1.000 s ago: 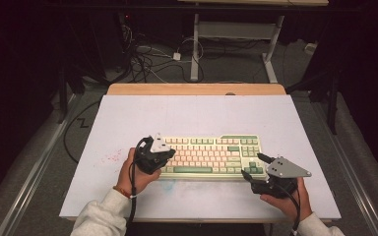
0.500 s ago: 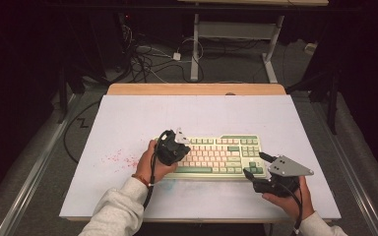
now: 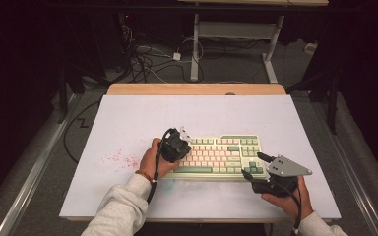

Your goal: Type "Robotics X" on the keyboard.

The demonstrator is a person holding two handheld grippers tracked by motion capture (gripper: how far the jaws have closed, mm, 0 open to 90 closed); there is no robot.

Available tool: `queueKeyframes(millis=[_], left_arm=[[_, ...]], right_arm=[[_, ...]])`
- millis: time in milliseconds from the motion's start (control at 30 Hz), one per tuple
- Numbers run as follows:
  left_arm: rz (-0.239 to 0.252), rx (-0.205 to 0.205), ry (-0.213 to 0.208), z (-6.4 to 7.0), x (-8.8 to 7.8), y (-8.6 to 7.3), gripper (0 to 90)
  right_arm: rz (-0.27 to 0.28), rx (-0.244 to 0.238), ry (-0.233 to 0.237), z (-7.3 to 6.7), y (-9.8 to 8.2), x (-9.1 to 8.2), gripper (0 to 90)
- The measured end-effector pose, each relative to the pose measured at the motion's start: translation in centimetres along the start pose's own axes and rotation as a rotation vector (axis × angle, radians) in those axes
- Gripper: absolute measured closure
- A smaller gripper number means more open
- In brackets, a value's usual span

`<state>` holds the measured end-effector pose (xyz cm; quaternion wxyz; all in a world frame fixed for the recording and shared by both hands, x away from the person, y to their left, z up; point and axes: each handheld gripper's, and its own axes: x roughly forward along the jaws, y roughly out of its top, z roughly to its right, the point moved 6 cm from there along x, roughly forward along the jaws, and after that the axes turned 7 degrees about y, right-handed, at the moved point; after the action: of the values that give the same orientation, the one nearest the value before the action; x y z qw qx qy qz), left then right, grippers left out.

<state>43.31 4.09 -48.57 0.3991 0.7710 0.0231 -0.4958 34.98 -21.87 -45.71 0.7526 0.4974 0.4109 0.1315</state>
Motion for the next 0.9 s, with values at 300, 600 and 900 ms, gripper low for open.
queueKeyframes(millis=[300, 600, 900], left_arm=[[-0.004, 0.011, 0.000, 0.11, 0.07, 0.02, 87.5], [-0.007, 0.023, 0.002, 0.09, 0.18, 0.07, 87.4], [-0.004, 0.022, 0.008, -0.01, 0.14, 0.04, 87.3]], right_arm=[[-0.004, -0.003, -0.004, 0.01, -0.06, 0.01, 26.8], [-0.011, -0.010, -0.001, -0.03, -0.12, -0.04, 26.5], [-0.015, -0.009, 0.001, -0.12, -0.17, 0.10, 26.5]])
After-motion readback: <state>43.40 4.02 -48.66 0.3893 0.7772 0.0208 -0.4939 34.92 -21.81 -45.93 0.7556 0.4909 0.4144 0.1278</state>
